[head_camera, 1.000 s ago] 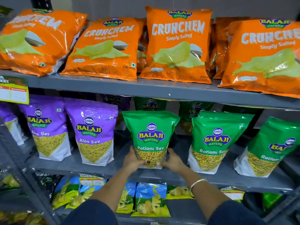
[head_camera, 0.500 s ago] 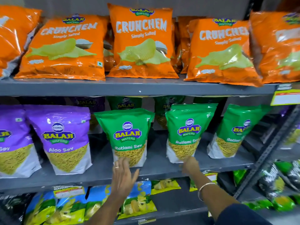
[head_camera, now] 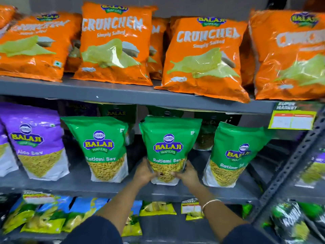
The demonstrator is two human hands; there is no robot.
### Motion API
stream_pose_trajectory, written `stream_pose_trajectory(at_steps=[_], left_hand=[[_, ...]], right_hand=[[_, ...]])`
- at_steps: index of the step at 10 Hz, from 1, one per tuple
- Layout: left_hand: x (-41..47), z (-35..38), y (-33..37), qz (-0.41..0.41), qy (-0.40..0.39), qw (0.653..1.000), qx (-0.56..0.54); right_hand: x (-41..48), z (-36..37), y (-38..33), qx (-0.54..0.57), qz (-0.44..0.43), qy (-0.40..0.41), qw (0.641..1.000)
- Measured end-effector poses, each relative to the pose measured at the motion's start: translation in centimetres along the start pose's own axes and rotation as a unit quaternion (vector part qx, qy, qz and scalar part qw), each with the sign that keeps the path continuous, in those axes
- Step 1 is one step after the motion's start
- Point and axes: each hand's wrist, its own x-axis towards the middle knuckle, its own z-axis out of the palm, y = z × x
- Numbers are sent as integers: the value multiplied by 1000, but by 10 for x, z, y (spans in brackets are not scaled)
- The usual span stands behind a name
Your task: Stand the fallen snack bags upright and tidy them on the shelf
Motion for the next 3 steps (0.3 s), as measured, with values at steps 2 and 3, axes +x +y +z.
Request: stream_pose_trajectory(at_steps=[2, 3], left_hand=[[-6, 0, 11, -34, 14, 999, 11], [-20, -4, 14, 7, 122, 992, 38]], right_hand=[[-8, -5, -11, 3, 5, -42, 999], [-29, -10, -26, 10, -57, 97, 994]])
